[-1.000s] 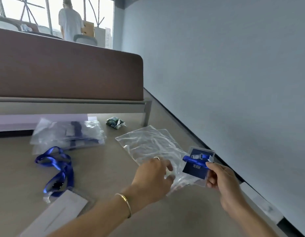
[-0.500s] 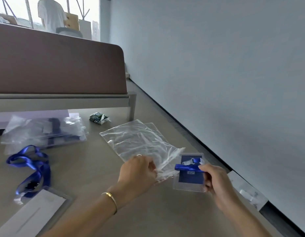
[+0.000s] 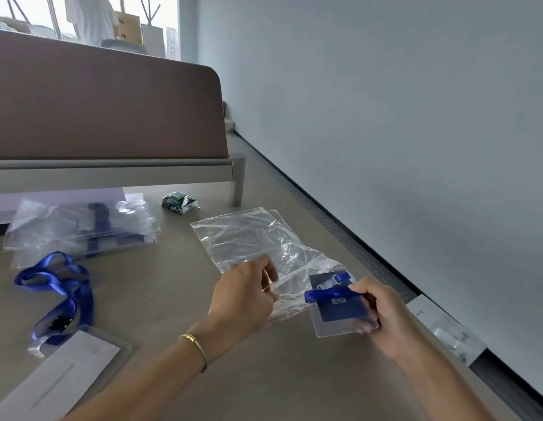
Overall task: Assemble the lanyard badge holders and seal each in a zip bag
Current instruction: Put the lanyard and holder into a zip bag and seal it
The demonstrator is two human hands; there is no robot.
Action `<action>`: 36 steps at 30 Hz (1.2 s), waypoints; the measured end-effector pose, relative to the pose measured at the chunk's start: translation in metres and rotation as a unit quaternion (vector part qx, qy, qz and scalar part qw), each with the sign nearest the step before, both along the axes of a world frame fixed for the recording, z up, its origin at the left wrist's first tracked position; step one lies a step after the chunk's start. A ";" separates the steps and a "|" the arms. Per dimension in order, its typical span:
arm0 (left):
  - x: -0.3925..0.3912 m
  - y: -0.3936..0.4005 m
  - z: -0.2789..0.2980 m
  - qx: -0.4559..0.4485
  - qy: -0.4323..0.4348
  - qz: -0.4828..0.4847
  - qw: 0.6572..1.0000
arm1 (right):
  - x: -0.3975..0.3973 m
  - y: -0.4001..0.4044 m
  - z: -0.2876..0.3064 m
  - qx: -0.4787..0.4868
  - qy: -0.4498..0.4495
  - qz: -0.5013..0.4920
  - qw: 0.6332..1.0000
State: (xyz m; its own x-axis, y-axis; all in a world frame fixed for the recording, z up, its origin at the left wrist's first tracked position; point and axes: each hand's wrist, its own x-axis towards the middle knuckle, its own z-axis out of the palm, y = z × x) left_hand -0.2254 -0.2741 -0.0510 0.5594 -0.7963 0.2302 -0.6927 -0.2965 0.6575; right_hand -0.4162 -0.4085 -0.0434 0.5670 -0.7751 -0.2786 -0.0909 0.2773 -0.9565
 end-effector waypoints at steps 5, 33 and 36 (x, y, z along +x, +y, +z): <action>-0.001 0.000 0.002 -0.015 0.018 -0.021 1.000 | 0.020 0.000 0.000 0.010 0.030 -0.025 0.999; 0.006 -0.004 0.003 -0.023 -0.184 -0.106 0.977 | 0.059 -0.023 -0.001 -0.467 0.262 0.056 0.843; 0.014 -0.002 0.005 -0.001 -0.176 -0.097 0.980 | 0.049 -0.034 -0.002 -0.494 0.281 -0.046 0.822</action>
